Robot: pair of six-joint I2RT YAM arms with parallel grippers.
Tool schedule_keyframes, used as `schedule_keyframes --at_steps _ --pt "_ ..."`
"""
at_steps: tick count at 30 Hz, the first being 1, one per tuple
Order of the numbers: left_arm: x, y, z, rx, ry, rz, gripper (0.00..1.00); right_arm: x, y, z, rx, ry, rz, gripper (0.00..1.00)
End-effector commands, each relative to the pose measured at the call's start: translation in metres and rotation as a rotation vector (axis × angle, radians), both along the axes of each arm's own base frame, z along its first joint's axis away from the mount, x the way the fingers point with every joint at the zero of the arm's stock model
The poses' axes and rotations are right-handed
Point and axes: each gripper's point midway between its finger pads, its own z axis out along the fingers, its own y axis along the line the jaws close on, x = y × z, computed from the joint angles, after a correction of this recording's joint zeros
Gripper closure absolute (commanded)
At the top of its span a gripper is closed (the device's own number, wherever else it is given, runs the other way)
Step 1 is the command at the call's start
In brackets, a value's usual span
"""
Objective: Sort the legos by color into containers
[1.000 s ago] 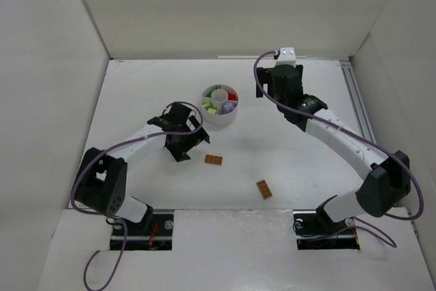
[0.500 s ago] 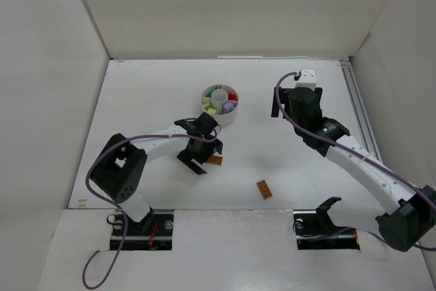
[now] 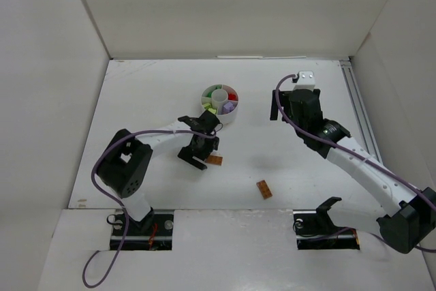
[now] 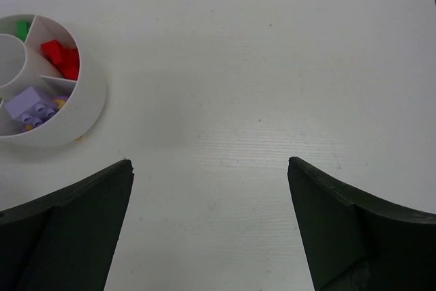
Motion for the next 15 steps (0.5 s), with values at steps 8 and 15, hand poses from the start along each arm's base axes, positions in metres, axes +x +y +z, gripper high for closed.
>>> schedule_keyframes --at_steps 8,15 --pt "0.0 0.011 -0.006 0.052 0.01 0.077 0.41 0.0 0.002 0.012 0.016 -0.033 0.024 0.0" --pt "0.001 0.006 -0.013 0.065 0.034 0.031 0.51 -0.005 -0.004 0.014 0.016 -0.047 0.008 0.0"
